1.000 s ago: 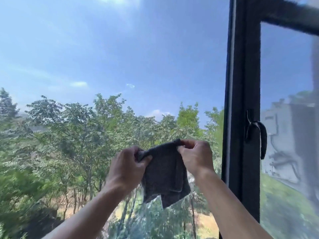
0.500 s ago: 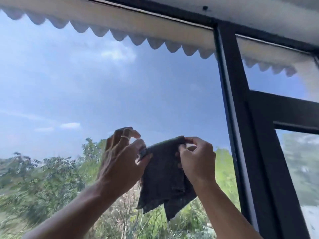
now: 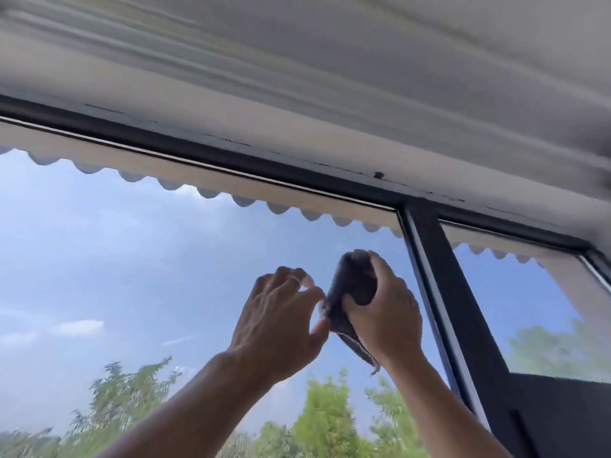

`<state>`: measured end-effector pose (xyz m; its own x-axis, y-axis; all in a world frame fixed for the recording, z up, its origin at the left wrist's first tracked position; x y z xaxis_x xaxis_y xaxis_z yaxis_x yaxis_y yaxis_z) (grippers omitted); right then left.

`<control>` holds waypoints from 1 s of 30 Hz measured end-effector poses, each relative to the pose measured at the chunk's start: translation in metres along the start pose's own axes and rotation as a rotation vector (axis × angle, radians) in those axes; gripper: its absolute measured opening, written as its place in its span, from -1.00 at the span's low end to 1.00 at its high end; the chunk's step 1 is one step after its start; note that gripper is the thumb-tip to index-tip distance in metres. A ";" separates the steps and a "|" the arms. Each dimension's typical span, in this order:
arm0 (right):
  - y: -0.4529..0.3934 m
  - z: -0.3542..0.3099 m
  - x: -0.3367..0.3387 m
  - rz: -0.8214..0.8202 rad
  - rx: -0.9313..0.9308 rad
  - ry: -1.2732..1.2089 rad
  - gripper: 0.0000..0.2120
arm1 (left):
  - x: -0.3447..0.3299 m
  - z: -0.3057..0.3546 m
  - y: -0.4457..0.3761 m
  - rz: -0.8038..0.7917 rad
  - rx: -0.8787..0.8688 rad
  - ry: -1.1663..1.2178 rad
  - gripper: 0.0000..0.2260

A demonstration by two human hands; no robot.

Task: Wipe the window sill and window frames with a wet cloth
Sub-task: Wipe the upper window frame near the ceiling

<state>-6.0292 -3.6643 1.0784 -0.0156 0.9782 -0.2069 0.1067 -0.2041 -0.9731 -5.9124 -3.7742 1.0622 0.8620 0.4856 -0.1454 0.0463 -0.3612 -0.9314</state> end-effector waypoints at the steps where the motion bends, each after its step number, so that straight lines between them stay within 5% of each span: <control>1: -0.006 0.003 -0.004 -0.007 0.015 0.021 -0.26 | -0.003 -0.001 -0.004 -0.013 -0.006 -0.022 -0.70; 7: -0.066 0.029 -0.013 0.050 -0.024 -0.135 -0.10 | -0.023 -0.021 -0.035 -0.160 0.033 -0.344 -0.56; 13: -0.137 0.034 -0.020 -0.004 -0.185 -0.181 0.07 | -0.045 -0.044 -0.082 -0.181 0.063 -0.345 -0.45; 19: -0.222 0.055 -0.028 0.142 -0.209 -0.253 -0.22 | -0.064 -0.056 -0.125 -0.164 0.078 -0.357 -0.23; 25: -0.243 0.054 -0.041 0.065 -0.167 0.186 -0.31 | -0.075 -0.051 -0.130 -0.149 0.070 -0.402 -0.19; 30: -0.247 0.070 -0.042 0.064 -0.043 0.280 -0.39 | -0.076 -0.051 -0.128 -0.134 0.067 -0.402 -0.22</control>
<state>-6.1249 -3.6571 1.3203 0.2665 0.9370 -0.2258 0.1409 -0.2696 -0.9526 -5.9578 -3.8053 1.2097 0.5851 0.8008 -0.1281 0.0997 -0.2277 -0.9686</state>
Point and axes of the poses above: each hand's wrist, its own y-axis away from the middle knuckle, its own x-axis out of the back of the hand, z = x × y, the point moved 3 cm from there along -y, towards the middle knuckle, and after that the axes turned 14 degrees about -y, right-handed, at the moved point
